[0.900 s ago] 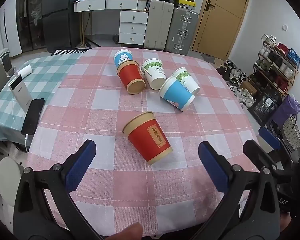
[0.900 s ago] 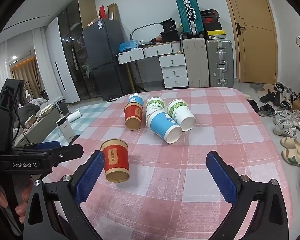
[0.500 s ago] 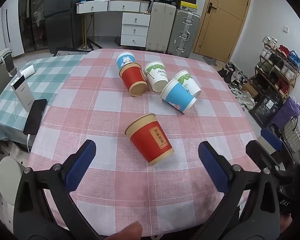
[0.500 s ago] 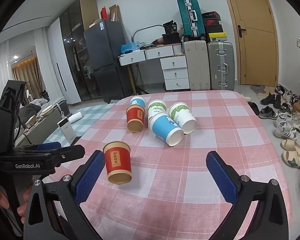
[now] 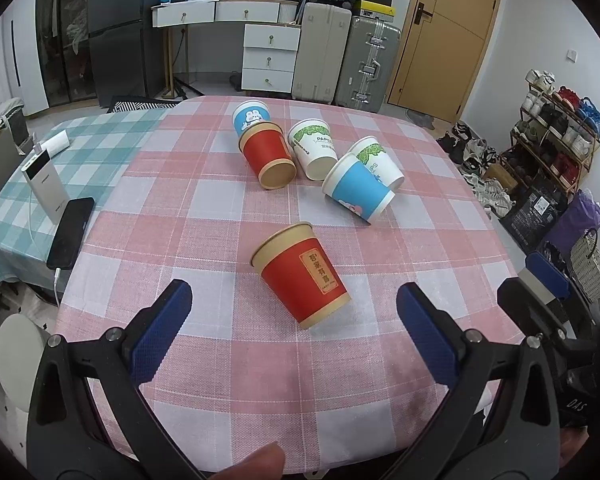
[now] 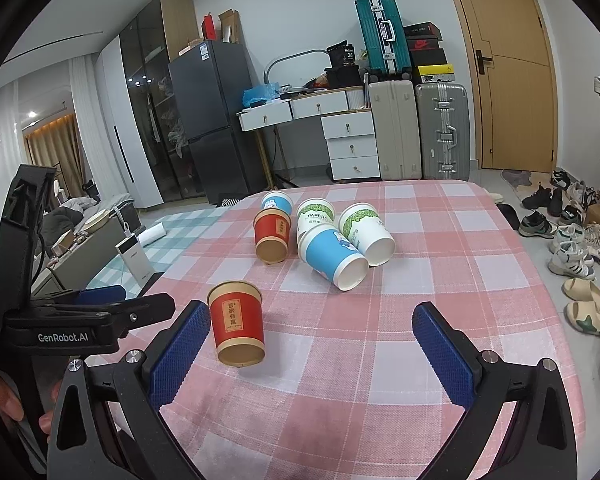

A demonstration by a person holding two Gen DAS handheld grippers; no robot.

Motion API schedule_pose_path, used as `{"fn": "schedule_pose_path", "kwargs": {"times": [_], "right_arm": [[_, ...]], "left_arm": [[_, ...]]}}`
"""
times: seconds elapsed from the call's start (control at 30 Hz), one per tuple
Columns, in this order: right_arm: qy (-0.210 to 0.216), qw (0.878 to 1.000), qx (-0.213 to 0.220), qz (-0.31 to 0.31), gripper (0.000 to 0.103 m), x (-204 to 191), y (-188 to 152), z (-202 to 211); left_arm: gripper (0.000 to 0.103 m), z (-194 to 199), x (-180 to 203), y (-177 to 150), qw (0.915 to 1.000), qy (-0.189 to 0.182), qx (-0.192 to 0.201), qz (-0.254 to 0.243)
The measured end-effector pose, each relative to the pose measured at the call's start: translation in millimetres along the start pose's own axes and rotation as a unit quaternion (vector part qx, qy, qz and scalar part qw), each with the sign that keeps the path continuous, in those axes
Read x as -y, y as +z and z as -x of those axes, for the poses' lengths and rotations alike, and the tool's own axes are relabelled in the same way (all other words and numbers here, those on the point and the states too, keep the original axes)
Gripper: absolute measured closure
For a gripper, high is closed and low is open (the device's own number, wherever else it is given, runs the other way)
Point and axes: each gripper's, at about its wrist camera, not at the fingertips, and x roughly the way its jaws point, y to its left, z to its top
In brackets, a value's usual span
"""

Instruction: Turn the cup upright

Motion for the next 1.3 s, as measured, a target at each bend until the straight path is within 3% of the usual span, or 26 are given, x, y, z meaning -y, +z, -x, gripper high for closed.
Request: {"fn": "schedule_pose_path", "kwargs": {"times": [1.3], "right_arm": [[0.000, 1.000, 0.004, -0.001, 0.000, -4, 0, 0]], "left_arm": [[0.001, -14, -1, -3, 0.9997, 0.001, -0.009, 0.020]]}}
